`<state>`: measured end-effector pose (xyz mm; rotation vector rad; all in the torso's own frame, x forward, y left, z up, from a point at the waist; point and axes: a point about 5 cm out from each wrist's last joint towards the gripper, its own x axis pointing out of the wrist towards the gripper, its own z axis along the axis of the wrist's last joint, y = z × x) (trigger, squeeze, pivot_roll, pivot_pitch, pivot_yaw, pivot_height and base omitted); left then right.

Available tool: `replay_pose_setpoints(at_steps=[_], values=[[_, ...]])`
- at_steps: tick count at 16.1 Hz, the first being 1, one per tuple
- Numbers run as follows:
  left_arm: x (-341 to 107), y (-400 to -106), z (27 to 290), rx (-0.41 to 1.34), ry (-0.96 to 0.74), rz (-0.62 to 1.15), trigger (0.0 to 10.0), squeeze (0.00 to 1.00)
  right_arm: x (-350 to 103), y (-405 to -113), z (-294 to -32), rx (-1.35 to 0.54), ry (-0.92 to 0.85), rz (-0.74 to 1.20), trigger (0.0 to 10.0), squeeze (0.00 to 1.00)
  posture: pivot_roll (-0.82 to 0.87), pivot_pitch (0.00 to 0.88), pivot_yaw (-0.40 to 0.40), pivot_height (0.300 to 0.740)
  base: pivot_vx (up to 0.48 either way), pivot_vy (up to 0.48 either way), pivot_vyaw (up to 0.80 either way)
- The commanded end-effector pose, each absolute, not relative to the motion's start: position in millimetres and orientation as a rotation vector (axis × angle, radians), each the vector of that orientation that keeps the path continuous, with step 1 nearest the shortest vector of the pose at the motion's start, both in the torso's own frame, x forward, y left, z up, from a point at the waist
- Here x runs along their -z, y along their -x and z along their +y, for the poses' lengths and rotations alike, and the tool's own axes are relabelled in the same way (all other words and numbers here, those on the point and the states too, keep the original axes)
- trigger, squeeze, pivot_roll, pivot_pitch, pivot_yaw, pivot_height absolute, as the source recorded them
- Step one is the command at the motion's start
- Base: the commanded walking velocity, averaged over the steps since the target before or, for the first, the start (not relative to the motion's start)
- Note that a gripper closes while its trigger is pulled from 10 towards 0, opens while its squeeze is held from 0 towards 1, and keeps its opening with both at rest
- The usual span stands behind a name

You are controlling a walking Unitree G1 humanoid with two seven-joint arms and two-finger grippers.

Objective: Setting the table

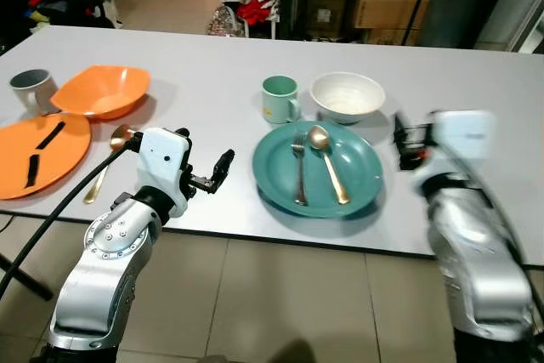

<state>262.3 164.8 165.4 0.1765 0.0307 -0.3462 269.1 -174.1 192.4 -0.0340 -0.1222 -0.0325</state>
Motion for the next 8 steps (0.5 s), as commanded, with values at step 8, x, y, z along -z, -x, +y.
replay_pose_setpoints(at_steps=[8], values=[[-165,-271,157,0.309,-0.175,0.02,10.0,0.0,-164,-257,-159,-0.136,0.048,0.033,10.0,0.0,0.09,0.0,0.021,0.74,0.0,-0.372,0.0]])
